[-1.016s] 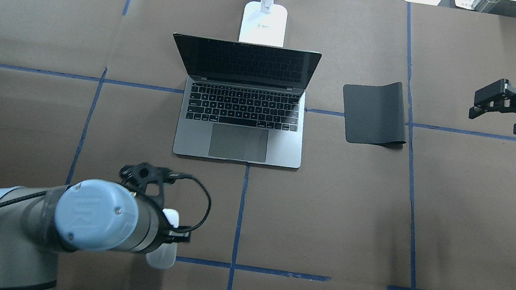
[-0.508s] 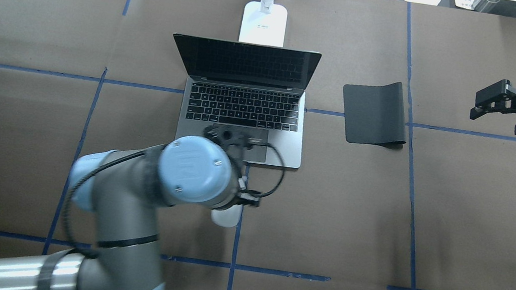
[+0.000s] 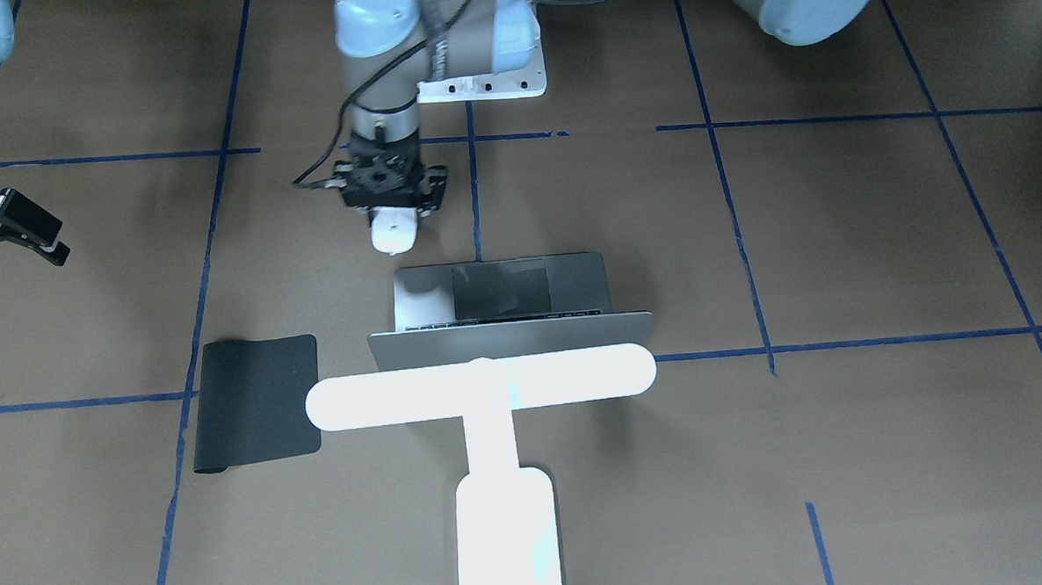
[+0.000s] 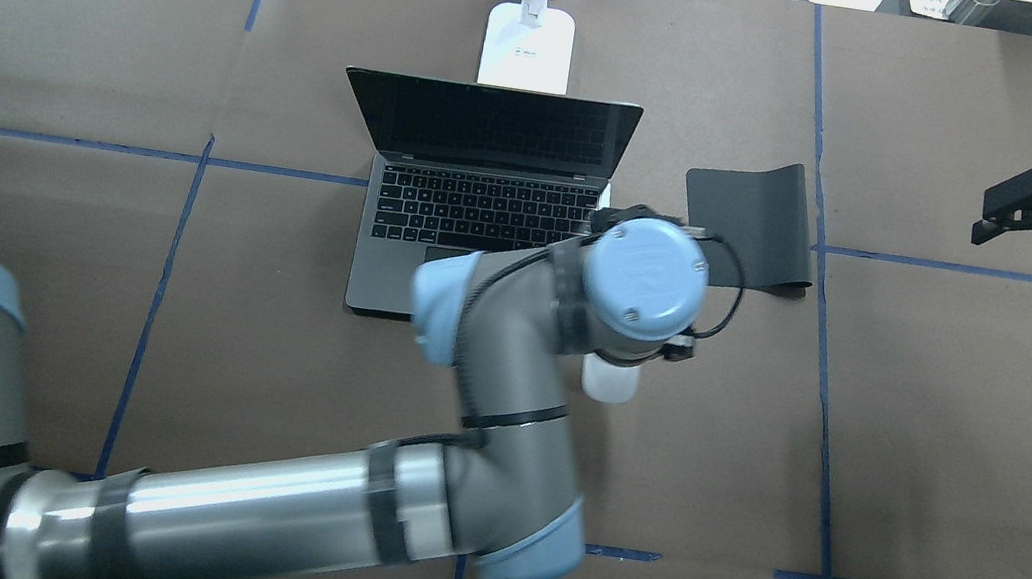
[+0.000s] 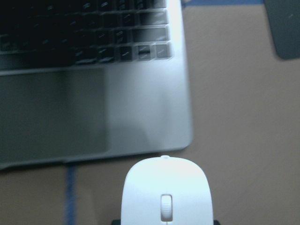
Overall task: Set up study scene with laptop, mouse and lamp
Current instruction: 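Carry the white mouse with the left gripper onto the mouse pad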
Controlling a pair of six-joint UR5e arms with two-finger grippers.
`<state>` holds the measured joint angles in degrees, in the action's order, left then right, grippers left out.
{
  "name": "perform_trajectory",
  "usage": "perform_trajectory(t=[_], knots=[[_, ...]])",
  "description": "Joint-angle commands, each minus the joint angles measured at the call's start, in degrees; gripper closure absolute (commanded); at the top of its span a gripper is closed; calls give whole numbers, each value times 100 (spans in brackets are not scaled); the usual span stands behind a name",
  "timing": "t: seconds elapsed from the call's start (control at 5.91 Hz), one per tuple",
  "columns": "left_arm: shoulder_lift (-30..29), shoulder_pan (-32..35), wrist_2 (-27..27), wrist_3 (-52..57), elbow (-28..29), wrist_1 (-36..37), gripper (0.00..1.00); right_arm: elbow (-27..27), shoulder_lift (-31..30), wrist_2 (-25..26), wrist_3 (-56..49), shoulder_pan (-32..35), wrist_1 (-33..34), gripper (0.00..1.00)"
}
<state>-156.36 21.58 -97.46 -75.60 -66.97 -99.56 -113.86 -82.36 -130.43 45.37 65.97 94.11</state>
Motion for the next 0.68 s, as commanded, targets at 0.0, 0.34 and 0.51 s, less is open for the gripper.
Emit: perform_trajectory(t=[0.0, 0.34, 0.51], knots=[[-1024, 213, 34, -288, 1856, -1148, 67, 56, -175, 0, -336, 117, 2, 0], [-1877, 294, 533, -236, 3525, -2343, 67, 109, -193, 0, -345, 109, -24, 0], [-1994, 303, 797, -227, 3629, -2375, 67, 161, -184, 0, -353, 109, -41, 0]])
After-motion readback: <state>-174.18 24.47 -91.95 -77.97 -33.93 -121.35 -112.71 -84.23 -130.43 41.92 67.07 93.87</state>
